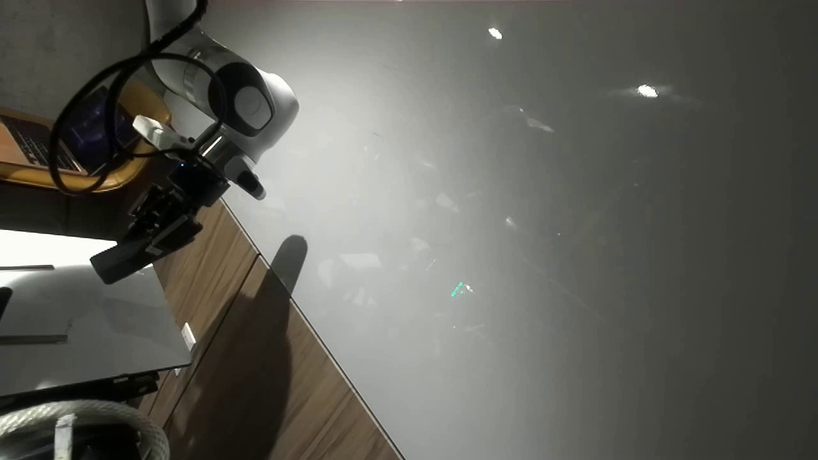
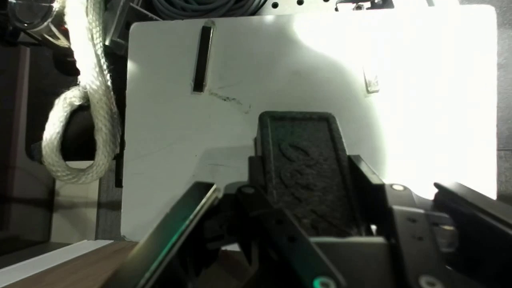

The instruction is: Use the eraser to wipe the whiteboard.

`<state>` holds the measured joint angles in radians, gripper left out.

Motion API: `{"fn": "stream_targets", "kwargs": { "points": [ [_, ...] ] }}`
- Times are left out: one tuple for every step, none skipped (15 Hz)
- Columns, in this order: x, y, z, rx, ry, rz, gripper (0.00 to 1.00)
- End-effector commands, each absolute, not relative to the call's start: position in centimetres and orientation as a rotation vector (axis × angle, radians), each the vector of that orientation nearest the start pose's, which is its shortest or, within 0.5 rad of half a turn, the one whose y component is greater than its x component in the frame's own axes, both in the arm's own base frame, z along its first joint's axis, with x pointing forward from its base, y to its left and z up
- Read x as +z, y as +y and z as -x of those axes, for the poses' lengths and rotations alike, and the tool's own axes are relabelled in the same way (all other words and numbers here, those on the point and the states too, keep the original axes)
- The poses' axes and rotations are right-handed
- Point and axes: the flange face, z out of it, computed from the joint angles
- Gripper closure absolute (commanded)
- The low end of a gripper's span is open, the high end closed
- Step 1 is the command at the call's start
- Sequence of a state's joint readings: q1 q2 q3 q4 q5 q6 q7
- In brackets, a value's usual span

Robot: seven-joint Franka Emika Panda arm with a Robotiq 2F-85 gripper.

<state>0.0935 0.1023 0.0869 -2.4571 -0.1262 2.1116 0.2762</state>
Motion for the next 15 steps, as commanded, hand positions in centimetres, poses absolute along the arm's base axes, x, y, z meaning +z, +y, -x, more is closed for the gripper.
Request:
{"fn": "stream_targets", "kwargs": {
  "points": [
    [21.5,6.3,-43.9,0.698,0.006,3.218,0.71],
    [21.2,6.3,-44.3,0.702,0.007,3.214,0.71],
    [20.7,6.2,-44.6,0.713,0.009,3.209,0.71],
    [20.3,6.2,-44.9,0.725,0.011,3.205,0.71],
    [19.7,6.2,-45.1,0.742,0.009,3.197,0.71],
    [19.3,6.2,-45.3,0.759,0.007,3.191,0.71],
    [18.7,6.2,-45.4,0.786,0.006,3.183,0.71],
    [18.4,6.2,-45.5,0.8,0.01,3.179,0.71],
    [18.0,6.2,-45.6,0.821,0.012,3.173,0.71],
    [18.1,6.2,-45.8,0.844,0.012,3.168,0.71],
    [18.1,6.1,-45.9,0.859,0.014,3.163,0.71],
    [18.1,6.1,-46.1,0.868,0.014,3.159,0.71],
    [18.0,6.0,-46.2,0.883,0.015,3.155,0.71],
    [17.8,6.0,-46.2,0.908,0.014,3.144,0.71],
    [17.7,6.0,-46.2,0.93,0.012,3.134,0.71]
  ]
}}
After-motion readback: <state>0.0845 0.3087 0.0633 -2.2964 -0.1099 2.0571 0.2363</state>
